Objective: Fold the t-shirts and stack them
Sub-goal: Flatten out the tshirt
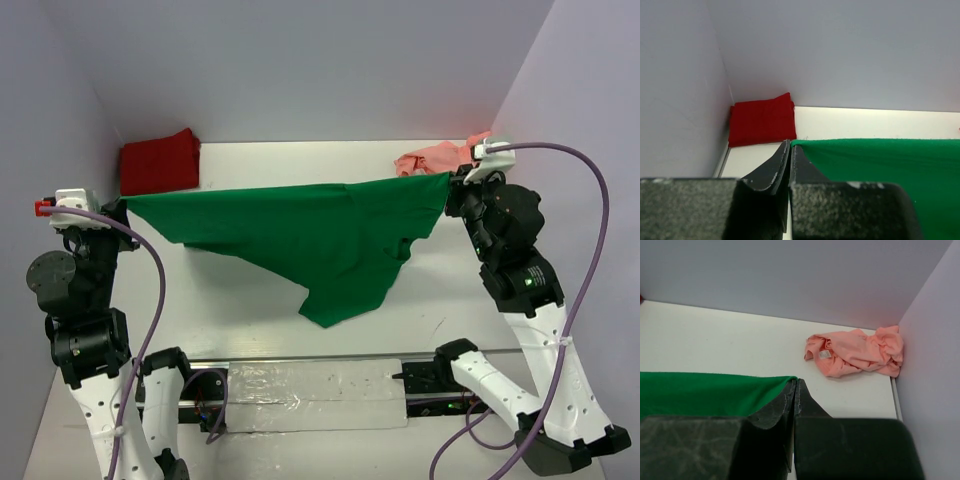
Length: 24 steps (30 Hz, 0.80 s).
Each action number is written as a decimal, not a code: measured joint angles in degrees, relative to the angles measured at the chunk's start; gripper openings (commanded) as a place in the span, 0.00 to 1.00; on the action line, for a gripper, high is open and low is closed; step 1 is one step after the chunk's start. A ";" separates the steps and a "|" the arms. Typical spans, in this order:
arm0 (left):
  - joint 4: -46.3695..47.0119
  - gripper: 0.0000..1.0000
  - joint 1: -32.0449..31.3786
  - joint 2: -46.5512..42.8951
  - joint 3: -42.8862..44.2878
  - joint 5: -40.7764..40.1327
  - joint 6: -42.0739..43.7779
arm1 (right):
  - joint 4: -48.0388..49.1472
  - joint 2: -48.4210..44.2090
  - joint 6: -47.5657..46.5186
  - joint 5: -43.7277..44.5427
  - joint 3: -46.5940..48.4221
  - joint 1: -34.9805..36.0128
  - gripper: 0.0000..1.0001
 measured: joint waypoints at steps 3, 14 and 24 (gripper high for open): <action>0.00 0.05 0.00 -0.24 0.00 0.17 -0.13 | 0.44 -1.57 -0.20 -0.11 -1.92 0.00 0.00; -2.47 0.06 0.00 -6.88 1.84 0.42 -1.29 | -3.96 -14.21 0.04 -0.52 -2.91 0.00 0.00; -8.22 0.06 0.00 -12.55 9.53 0.83 -1.90 | -9.68 -23.76 -0.04 0.83 -1.22 0.00 0.00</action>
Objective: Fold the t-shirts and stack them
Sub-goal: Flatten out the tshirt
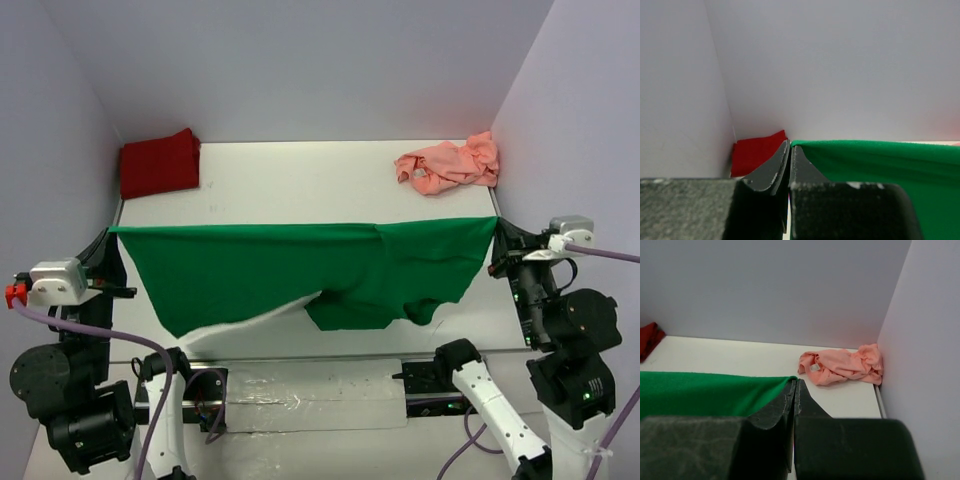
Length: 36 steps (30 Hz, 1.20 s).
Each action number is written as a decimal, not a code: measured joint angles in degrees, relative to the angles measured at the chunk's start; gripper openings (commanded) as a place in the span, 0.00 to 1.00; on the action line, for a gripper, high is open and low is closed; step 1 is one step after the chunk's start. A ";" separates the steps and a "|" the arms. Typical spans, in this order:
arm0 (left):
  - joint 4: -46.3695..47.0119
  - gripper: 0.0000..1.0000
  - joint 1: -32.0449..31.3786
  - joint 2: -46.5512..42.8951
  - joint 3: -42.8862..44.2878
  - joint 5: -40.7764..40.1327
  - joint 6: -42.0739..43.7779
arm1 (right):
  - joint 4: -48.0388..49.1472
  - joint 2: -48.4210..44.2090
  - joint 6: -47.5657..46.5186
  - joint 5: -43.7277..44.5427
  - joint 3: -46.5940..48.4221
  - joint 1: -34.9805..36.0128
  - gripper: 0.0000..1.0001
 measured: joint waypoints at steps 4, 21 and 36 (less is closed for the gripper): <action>2.49 0.05 0.00 0.52 -3.91 0.26 -0.46 | 2.29 3.74 -0.44 0.42 -1.33 0.00 0.00; 50.29 0.02 -4.83 41.42 -27.65 -2.40 1.81 | 23.78 61.46 -3.41 3.63 8.48 0.11 0.00; 77.92 0.03 -14.25 60.96 -28.74 -11.47 9.27 | 34.38 82.12 -7.67 10.73 25.77 0.11 0.00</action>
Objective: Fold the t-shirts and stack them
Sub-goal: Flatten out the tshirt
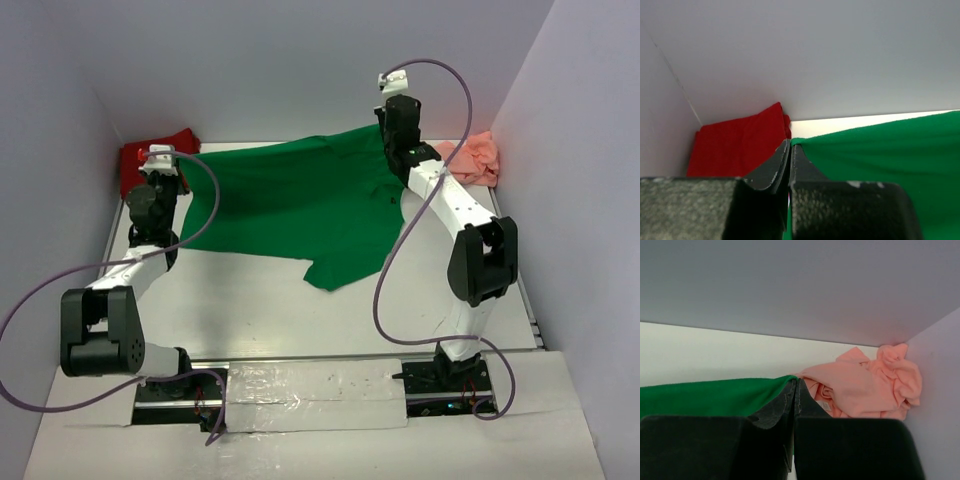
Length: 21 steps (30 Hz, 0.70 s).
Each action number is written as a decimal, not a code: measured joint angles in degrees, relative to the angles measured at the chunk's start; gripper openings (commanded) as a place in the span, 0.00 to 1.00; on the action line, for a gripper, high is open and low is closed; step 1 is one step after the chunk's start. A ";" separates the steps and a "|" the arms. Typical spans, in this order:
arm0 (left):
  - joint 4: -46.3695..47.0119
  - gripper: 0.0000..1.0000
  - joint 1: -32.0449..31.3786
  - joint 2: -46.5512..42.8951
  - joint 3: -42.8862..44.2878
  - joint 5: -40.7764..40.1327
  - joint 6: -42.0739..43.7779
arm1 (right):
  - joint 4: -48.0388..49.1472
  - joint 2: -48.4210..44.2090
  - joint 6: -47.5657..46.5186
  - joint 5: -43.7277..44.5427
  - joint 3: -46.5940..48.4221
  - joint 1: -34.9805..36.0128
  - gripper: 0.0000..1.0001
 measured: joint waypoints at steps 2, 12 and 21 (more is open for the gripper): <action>1.66 0.03 -0.13 0.61 -0.33 -0.31 0.31 | 0.11 0.81 -0.22 -0.02 0.00 0.00 0.00; 6.95 0.06 -0.11 4.44 -1.49 -1.14 1.73 | 1.01 1.77 -1.49 -0.15 0.00 0.00 0.00; 12.37 0.08 -0.13 15.30 0.59 -4.22 2.75 | 1.64 10.25 -1.62 0.39 6.62 -0.02 0.00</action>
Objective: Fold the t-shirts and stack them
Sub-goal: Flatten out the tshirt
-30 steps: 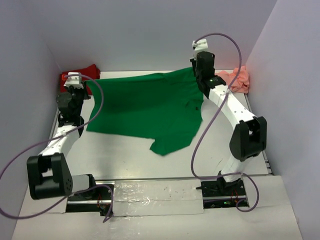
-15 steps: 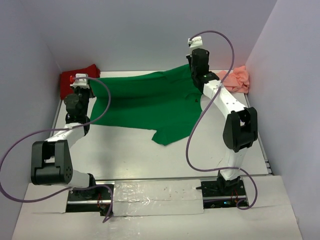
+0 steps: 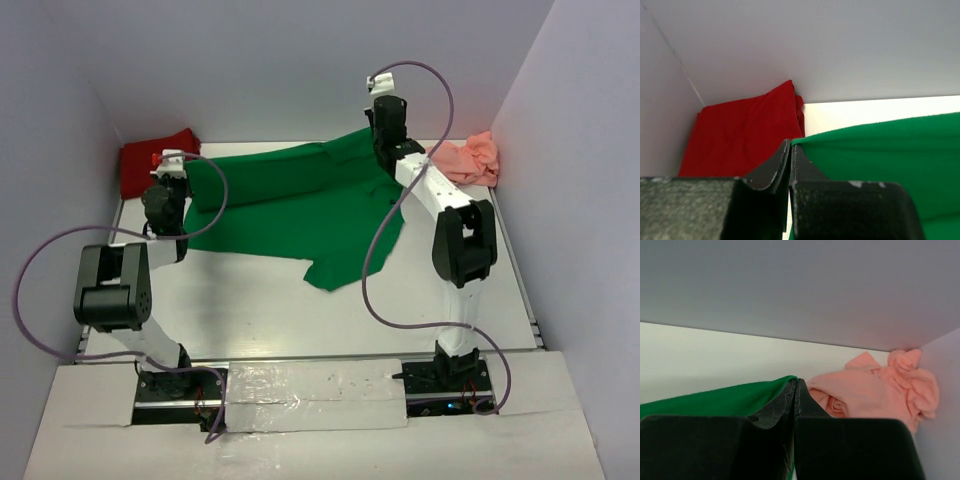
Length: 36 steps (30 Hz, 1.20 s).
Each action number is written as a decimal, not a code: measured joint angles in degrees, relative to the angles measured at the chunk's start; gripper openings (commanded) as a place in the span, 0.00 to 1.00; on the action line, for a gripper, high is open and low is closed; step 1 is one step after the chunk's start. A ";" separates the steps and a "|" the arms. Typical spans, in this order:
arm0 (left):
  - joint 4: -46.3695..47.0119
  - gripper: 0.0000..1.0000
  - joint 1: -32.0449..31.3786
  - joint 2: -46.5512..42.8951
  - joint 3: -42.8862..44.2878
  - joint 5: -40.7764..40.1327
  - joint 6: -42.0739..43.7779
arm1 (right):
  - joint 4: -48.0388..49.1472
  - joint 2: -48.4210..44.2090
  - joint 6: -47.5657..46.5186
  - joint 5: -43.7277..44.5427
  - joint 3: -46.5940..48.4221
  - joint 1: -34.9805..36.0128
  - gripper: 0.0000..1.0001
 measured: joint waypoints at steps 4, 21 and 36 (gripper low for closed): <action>1.99 0.08 -0.37 6.95 5.73 -0.83 0.17 | -0.35 4.22 0.61 0.07 4.28 -0.04 0.00; -20.28 0.00 -1.90 -25.79 -3.56 -5.88 -0.15 | -14.12 -19.76 7.30 -3.15 -17.53 0.17 0.00; -85.09 0.00 3.04 -70.23 24.30 3.15 -8.52 | -28.13 -76.76 9.01 -0.76 -32.30 13.16 0.00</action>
